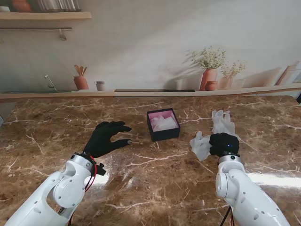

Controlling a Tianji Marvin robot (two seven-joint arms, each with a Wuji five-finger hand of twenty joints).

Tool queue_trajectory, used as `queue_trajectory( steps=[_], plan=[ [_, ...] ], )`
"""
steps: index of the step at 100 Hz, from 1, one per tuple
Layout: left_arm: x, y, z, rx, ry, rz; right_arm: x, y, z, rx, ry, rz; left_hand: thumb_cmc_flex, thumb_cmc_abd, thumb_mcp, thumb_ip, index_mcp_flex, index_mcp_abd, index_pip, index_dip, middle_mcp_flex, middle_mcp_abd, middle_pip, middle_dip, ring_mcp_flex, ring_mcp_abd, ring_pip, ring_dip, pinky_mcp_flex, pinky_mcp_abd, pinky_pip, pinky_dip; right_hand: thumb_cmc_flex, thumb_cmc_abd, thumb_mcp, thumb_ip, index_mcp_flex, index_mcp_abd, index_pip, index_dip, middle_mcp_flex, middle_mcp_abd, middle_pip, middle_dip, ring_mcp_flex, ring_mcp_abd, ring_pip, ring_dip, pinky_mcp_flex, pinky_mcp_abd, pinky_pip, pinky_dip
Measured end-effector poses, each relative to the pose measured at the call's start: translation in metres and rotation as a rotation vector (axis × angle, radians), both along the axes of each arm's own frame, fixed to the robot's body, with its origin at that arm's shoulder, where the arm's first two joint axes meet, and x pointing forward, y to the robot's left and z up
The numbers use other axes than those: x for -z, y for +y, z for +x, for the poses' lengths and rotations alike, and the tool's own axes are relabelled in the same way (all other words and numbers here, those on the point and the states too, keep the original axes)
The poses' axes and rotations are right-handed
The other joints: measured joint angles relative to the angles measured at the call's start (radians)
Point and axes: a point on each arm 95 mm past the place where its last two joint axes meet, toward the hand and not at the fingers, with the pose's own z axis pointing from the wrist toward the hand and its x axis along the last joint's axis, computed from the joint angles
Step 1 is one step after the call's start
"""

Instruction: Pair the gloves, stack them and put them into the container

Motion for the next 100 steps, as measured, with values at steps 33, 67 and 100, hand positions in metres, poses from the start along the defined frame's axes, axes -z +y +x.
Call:
queue_trajectory(
  steps=[33, 67, 100],
  plan=[
    [0.0, -0.005, -0.002, 0.011, 0.001, 0.002, -0.039, 0.003, -0.009, -0.087, -0.197, 0.031, 0.0, 0.0, 0.0, 0.0, 0.0, 0.0, 0.0, 0.001, 0.0, 0.0, 0.0, 0.0, 0.0, 0.0, 0.0, 0.0, 0.0, 0.011, 0.0, 0.004, -0.001, 0.035, -0.005, -0.001, -0.02, 0.004, -0.014, 0.023, 0.105, 0.002, -0.031, -0.111, 0.066, 0.001, -0.063, -0.059, 0.081, -0.01, 0.039, 0.0],
    [-0.004, -0.012, -0.004, 0.035, 0.005, 0.012, -0.061, -0.003, -0.011, -0.29, -0.332, -0.122, 0.0, 0.0, 0.0, 0.0, 0.0, 0.0, 0.0, 0.001, 0.0, 0.0, 0.0, 0.0, 0.0, 0.0, 0.0, 0.0, 0.0, 0.012, 0.0, 0.013, 0.0, 0.062, -0.015, -0.001, -0.019, 0.006, -0.013, -0.041, 0.116, 0.001, -0.04, -0.124, 0.067, 0.0, -0.058, -0.056, 0.095, -0.021, 0.051, 0.0],
    [-0.007, -0.016, -0.004, 0.048, 0.01, 0.026, -0.053, -0.012, -0.015, -0.316, -0.332, 0.013, 0.0, 0.0, 0.0, 0.0, 0.0, 0.0, 0.0, 0.003, 0.0, 0.0, 0.0, 0.0, 0.0, 0.0, 0.0, 0.0, 0.0, 0.022, 0.0, 0.013, 0.025, 0.044, -0.011, -0.004, -0.019, 0.004, -0.017, 0.013, 0.116, -0.004, -0.004, -0.097, 0.068, 0.0, -0.02, -0.021, 0.098, -0.024, 0.051, -0.001]
  ],
)
